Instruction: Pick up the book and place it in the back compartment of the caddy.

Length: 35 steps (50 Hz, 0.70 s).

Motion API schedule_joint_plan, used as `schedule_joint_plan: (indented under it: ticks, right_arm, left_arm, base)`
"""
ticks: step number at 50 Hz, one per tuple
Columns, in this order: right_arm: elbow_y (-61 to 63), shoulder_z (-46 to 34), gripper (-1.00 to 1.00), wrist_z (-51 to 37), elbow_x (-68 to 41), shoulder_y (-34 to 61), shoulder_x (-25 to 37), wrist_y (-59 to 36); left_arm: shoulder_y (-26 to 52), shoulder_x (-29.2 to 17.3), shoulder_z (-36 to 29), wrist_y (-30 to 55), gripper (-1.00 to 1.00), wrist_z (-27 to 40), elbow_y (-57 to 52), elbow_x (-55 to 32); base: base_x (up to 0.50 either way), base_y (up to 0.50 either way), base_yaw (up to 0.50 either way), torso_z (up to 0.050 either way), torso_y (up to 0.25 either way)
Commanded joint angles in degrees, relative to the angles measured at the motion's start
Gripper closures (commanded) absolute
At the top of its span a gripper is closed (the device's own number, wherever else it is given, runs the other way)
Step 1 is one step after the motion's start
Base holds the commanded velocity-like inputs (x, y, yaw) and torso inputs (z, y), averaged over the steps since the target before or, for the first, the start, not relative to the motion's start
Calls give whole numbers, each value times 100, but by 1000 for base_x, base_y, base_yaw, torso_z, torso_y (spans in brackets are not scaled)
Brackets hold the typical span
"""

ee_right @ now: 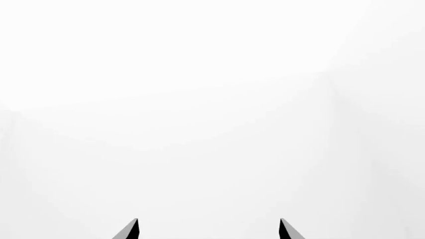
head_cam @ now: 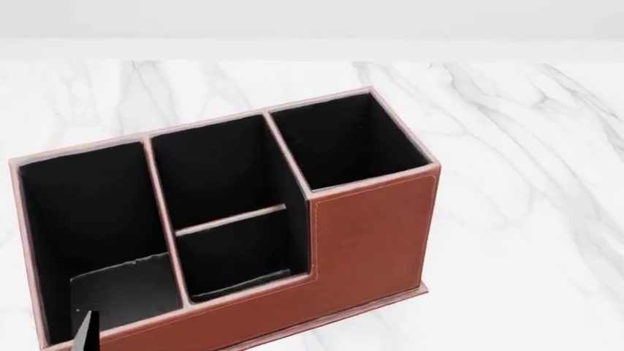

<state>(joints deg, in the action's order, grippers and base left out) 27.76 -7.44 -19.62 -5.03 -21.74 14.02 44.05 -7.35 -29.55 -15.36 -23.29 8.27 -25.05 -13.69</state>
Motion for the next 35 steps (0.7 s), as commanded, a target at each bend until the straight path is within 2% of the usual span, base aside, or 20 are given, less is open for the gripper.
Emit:
schedule_joint_plan:
  ticks: [1, 21, 31, 35]
  right_arm:
    - [-23, -27, -100, -26, -2, 16, 25, 10]
    - [-43, -70, -100, -65, 25, 41, 60, 4]
    - [-35, -104, -100, -80, 17, 45, 91, -17]
    - [-31, -143, -100, -71, 48, 57, 96, -48]
  left_arm:
    - [844, -172, -129, 523, -100, -343, 314, -481]
    - [2261, -113, -501, 1415, -100, -939, 1072, -1003]
    - [2786, -155, -1050, 1691, -100, -1821, 1562, -1064]
    - [2917, -70, -1125, 1706, -100, -1936, 1758, -1067]
  base:
    - [0, 0, 0, 0, 0]
    - [0, 0, 0, 0, 0]
    - [0, 0, 0, 0, 0]
    - [0, 0, 0, 0, 0]
